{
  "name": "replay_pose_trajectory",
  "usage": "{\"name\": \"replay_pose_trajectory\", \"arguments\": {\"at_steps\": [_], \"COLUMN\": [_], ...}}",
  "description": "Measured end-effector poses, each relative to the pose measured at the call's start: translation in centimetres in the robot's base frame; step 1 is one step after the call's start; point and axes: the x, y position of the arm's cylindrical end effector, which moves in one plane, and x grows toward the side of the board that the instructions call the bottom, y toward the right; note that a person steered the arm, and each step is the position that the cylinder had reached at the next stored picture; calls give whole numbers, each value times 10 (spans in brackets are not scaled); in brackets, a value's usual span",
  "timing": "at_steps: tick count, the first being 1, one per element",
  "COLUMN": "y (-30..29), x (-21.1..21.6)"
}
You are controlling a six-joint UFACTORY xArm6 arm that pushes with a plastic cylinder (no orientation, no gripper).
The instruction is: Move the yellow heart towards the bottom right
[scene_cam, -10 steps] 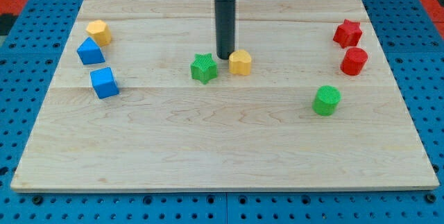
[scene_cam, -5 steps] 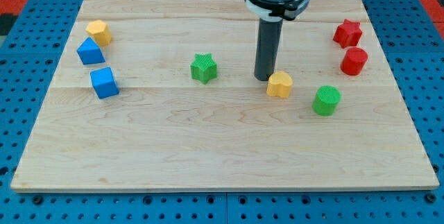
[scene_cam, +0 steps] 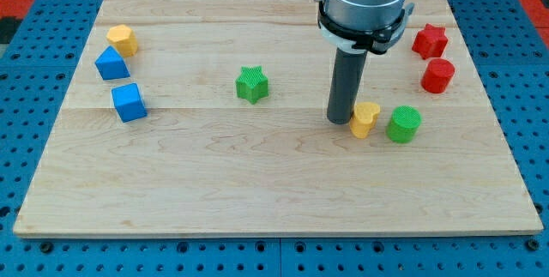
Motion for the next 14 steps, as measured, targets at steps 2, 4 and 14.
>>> {"name": "replay_pose_trajectory", "arguments": {"at_steps": [2,4,14], "y": [40,86,22], "x": [-12,15,47]}}
